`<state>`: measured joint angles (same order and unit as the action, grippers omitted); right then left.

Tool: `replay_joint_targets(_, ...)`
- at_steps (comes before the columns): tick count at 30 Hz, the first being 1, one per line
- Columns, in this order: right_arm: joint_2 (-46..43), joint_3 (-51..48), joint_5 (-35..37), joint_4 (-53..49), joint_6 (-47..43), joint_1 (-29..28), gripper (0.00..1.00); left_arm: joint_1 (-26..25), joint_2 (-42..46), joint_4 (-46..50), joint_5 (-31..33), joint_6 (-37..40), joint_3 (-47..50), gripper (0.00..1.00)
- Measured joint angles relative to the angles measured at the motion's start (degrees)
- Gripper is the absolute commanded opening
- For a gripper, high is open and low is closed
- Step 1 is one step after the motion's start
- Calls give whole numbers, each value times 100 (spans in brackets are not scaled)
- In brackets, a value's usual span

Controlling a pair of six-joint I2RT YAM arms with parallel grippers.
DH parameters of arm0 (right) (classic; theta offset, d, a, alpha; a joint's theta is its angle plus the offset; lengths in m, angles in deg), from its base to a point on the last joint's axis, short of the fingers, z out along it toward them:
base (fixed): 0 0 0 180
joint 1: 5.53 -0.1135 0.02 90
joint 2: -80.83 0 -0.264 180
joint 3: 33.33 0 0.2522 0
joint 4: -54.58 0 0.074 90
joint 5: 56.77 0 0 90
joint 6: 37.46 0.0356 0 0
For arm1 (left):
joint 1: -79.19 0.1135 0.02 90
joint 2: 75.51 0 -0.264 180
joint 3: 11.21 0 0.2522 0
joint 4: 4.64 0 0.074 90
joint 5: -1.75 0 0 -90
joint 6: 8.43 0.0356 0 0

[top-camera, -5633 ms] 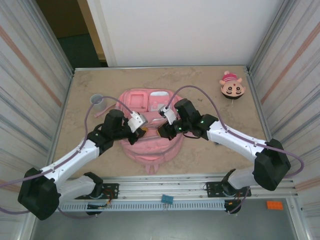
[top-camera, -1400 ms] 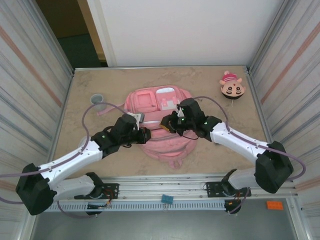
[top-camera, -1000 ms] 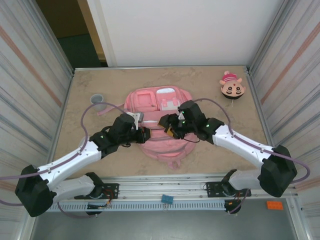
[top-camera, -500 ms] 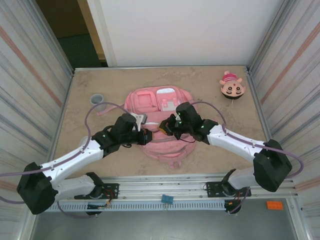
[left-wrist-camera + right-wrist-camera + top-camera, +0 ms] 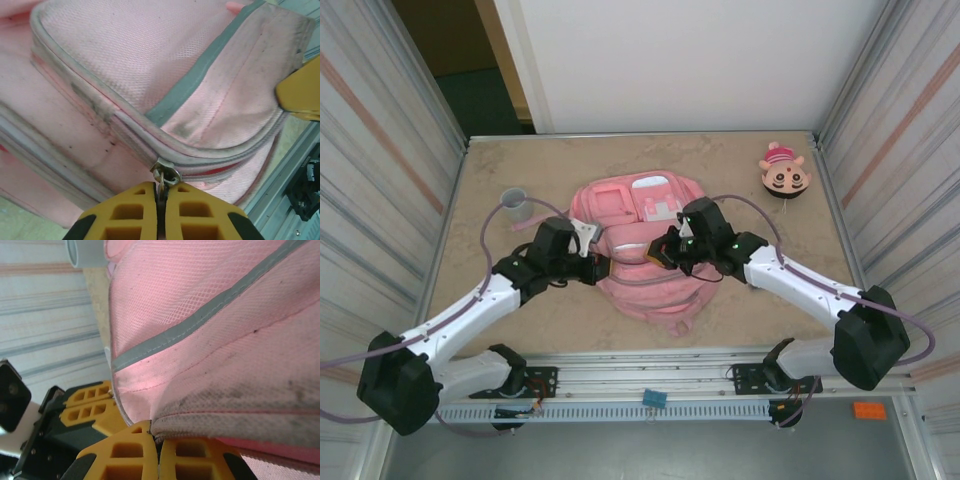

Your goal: Pack the student bag

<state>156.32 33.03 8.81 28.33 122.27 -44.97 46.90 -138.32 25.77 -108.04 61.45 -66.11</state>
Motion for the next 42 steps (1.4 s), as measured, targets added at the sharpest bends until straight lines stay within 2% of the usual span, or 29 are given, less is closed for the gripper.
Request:
replay_joint_targets(6, 39, 160, -129, -116, -267, 20, 0, 350, -184, 13, -125, 566, -57, 12)
replay_joint_targets(8, 83, 195, -133, -133, -295, 22, 0, 380, -216, 70, -90, 723, -109, 19)
replay_joint_targets(9, 118, 221, -133, -151, -304, 20, 0, 417, -219, 116, 9, 822, -131, 26)
replay_joint_targets(10, 155, 249, -136, -186, -321, 20, 4, 468, -216, 179, 107, 883, -153, 38)
replay_joint_targets(13, 295, 400, -149, -354, -431, 20, 38, 616, -210, 334, 337, 1119, -271, 71)
replay_joint_targets(15, 337, 544, -155, -535, -557, 28, 44, 623, -140, 411, 332, 1355, -400, 78)
replay_joint_targets(20, 208, 1060, -140, -1377, -1032, 409, 46, 136, 376, 417, 380, 2273, -656, 82)
replay_joint_targets(25, -295, 1335, -101, -2452, -1679, 1351, 53, -387, 343, 463, 426, 3265, -1117, 84)
replay_joint_targets(30, -702, 1392, 85, -3716, -2422, 2559, 58, -1161, -544, 581, 715, 4081, -1587, 89)
replay_joint_targets(33, -916, 1241, 258, -4234, -2800, 3239, 64, -1427, -1191, 586, 793, 4352, -1727, 89)
replay_joint_targets(38, -1228, 520, 516, -4791, -3233, 4325, 76, -1495, -1982, 581, 1040, 4544, -1779, 85)
replay_joint_targets(42, -1231, -48, 688, -4975, -3421, 4868, 79, -1495, -2253, 540, 1379, 4583, -1803, 73)
